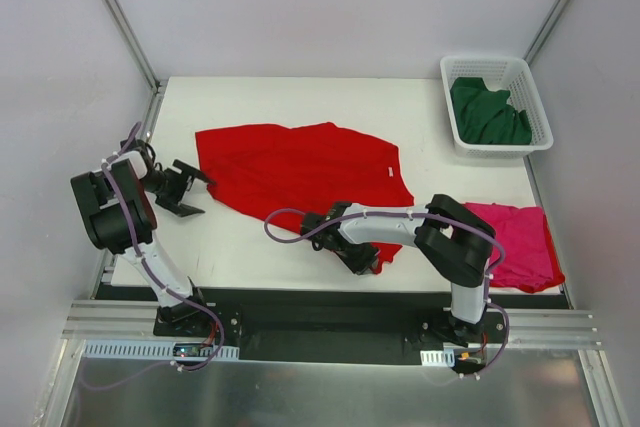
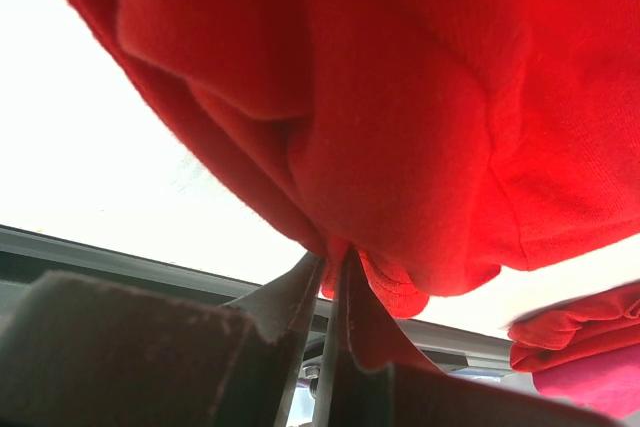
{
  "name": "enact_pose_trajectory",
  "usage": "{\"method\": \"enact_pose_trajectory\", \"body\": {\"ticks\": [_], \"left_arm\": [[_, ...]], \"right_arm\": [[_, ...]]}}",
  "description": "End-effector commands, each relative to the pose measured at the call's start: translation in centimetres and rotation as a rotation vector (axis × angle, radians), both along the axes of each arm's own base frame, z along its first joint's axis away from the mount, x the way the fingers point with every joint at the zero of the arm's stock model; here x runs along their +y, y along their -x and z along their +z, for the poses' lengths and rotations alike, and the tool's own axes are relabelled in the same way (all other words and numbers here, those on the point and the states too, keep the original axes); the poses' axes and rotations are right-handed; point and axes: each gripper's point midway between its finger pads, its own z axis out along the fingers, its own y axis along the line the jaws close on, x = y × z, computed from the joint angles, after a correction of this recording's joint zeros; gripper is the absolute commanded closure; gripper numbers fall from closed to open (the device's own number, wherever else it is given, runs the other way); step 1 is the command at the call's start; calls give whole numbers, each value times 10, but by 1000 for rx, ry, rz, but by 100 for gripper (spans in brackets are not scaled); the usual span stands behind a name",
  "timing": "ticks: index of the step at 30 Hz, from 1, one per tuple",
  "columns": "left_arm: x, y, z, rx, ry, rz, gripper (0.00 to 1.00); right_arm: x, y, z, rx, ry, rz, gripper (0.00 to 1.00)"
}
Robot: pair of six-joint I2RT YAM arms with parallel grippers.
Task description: Fold and stack the t-shirts
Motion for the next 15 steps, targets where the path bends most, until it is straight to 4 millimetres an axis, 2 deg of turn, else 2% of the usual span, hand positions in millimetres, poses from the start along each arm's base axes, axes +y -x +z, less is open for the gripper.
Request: {"method": "enact_pose_trajectory", "body": {"ticks": [1, 7, 13, 15], "left_arm": [[-11, -12, -6, -24, 102, 41, 20], [-30, -24, -12, -14, 154, 21, 21], [-37, -32, -11, -21, 141, 11, 22], [-36, -34, -7, -36, 134, 6, 29]], "right_arm": [[-5, 3, 3, 17, 15, -6, 99], [-5, 4, 1, 21, 18, -9, 99], [-8, 7, -2, 28, 22, -18, 99], [-8, 8, -3, 31, 23, -23, 99]]}}
